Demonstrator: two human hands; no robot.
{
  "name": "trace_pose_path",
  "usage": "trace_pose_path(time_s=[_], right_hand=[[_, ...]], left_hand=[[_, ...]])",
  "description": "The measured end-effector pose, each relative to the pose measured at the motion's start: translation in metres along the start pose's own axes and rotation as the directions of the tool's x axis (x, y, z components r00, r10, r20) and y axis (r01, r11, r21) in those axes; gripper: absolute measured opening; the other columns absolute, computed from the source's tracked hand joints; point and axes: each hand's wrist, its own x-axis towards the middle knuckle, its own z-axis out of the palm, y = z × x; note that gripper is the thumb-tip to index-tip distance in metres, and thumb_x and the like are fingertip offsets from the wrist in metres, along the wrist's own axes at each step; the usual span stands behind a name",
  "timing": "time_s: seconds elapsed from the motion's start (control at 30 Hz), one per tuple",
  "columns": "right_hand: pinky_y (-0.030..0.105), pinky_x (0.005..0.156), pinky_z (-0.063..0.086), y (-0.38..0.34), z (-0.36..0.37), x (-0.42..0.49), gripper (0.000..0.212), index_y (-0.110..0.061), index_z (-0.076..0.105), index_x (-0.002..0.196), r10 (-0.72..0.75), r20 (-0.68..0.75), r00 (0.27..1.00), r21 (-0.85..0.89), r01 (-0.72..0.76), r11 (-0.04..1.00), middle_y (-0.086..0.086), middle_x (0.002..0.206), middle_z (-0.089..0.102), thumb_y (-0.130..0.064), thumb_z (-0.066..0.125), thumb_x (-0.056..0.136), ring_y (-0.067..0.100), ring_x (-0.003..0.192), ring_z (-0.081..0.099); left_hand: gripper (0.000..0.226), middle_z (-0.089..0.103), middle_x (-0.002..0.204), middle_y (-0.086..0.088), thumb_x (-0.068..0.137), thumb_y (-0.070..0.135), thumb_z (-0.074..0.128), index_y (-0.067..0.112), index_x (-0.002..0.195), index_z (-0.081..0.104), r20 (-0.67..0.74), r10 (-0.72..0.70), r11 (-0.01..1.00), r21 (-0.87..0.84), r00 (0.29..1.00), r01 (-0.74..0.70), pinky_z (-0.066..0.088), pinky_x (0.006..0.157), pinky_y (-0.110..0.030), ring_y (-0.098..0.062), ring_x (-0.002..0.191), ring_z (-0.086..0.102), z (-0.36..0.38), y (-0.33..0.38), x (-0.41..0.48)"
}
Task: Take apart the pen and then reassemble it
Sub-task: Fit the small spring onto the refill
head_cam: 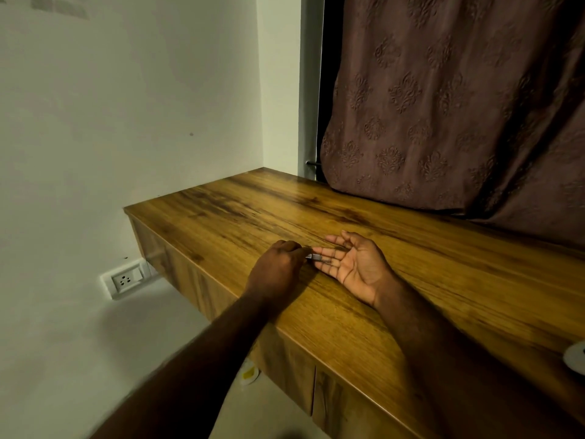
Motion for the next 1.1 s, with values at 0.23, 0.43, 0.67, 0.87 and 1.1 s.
trace_pose_path(time_s=[0.23, 0.43, 0.67, 0.87, 1.1], right_hand=[[0.046, 0.097, 0.045, 0.002, 0.003, -0.003, 0.033, 0.002, 0.049, 0.122, 0.006, -0.025, 1.000, 0.035, -0.005, 0.999, 0.037, 0.125, 0.054, -0.017, 0.033, 0.099, 0.045, 0.120, 0.054], [0.044, 0.092, 0.048, 0.003, 0.000, -0.001, 0.033, 0.004, 0.048, 0.123, -0.005, -0.050, 0.999, 0.051, 0.008, 0.999, 0.032, 0.105, 0.061, -0.010, 0.030, 0.098, 0.043, 0.108, 0.059], [0.029, 0.071, 0.057, 0.010, -0.005, 0.004, 0.037, 0.006, 0.057, 0.108, -0.174, -0.117, 0.978, -0.251, 0.141, 0.958, 0.025, 0.101, 0.066, 0.025, 0.041, 0.082, 0.028, 0.087, 0.070], [0.022, 0.061, 0.056, 0.021, 0.005, -0.001, 0.013, -0.006, 0.066, 0.085, -0.399, -0.057, 0.915, -0.685, 0.255, 0.683, 0.015, 0.082, 0.069, 0.008, 0.065, 0.083, 0.021, 0.070, 0.066], [0.033, 0.084, 0.048, 0.046, 0.027, -0.001, 0.020, -0.016, 0.073, 0.104, -0.369, 0.302, 0.879, -0.953, 0.284, -0.104, 0.004, 0.107, 0.063, -0.019, 0.057, 0.093, 0.018, 0.098, 0.058]], left_hand=[[0.035, 0.068, 0.100, -0.005, 0.085, 0.033, 0.061, 0.016, 0.116, 0.064, -0.023, -0.033, 0.999, -0.038, 0.999, 0.032, 0.050, 0.075, -0.033, -0.021, 0.089, 0.061, -0.001, 0.000, -0.001], [0.033, 0.069, 0.095, -0.006, 0.086, 0.031, 0.050, 0.015, 0.111, 0.065, -0.060, -0.045, 0.994, -0.106, 0.997, 0.039, 0.051, 0.071, -0.033, -0.022, 0.083, 0.063, -0.004, 0.002, -0.001], [0.041, 0.070, 0.099, -0.007, 0.087, 0.037, 0.045, 0.013, 0.113, 0.064, -0.120, -0.078, 0.988, -0.145, 0.990, 0.060, 0.050, 0.072, -0.030, -0.022, 0.085, 0.064, -0.001, -0.002, -0.003], [0.039, 0.070, 0.104, -0.002, 0.080, 0.027, 0.060, 0.017, 0.117, 0.063, -0.152, -0.158, 0.967, -0.225, 0.976, 0.122, 0.053, 0.076, -0.026, -0.014, 0.088, 0.064, -0.003, -0.009, -0.006], [0.030, 0.070, 0.101, 0.000, 0.088, 0.008, 0.054, 0.019, 0.113, 0.067, -0.183, -0.348, 0.899, -0.344, 0.919, 0.272, 0.054, 0.075, -0.031, -0.012, 0.085, 0.065, -0.002, -0.012, -0.003]])
